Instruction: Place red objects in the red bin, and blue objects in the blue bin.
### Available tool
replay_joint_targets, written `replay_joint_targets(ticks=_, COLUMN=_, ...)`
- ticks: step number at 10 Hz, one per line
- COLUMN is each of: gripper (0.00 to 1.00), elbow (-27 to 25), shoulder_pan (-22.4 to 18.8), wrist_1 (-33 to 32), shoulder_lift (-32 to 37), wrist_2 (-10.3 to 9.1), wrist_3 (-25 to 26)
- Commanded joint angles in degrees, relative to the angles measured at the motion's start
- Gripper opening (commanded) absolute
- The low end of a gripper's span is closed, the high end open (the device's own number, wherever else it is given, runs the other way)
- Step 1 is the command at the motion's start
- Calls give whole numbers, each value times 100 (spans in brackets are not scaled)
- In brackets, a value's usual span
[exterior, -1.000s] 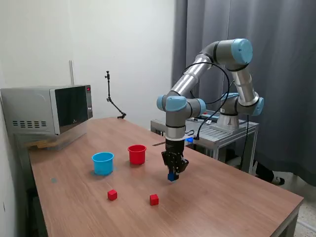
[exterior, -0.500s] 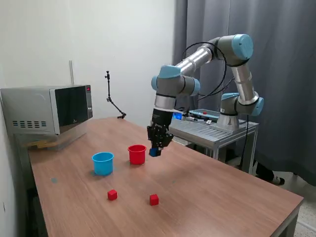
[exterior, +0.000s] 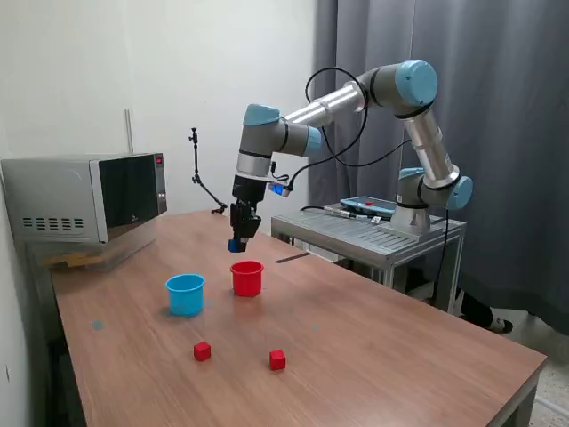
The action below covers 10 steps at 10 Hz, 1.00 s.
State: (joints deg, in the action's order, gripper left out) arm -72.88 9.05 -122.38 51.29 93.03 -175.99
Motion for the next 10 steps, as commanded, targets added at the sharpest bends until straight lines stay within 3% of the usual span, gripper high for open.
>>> replay_joint_targets(ticks=1, gripper=0, elbow=386, shoulder_pan=150, wrist_1=30, shoulder_lift=-293, wrist_2=-30, wrist_3=-15)
replay_joint_targets(ticks=5, gripper=0, elbow=1170, shoulder_pan=220, wrist_1=354, shoulder_lift=-997, wrist_2=-39, wrist_3=-32)
replay_joint_targets(ticks=10, gripper=0, elbow=1372, shoulder_pan=448, wrist_1=364, shoulder_lift=-1235, wrist_2=-39, wrist_3=-76)
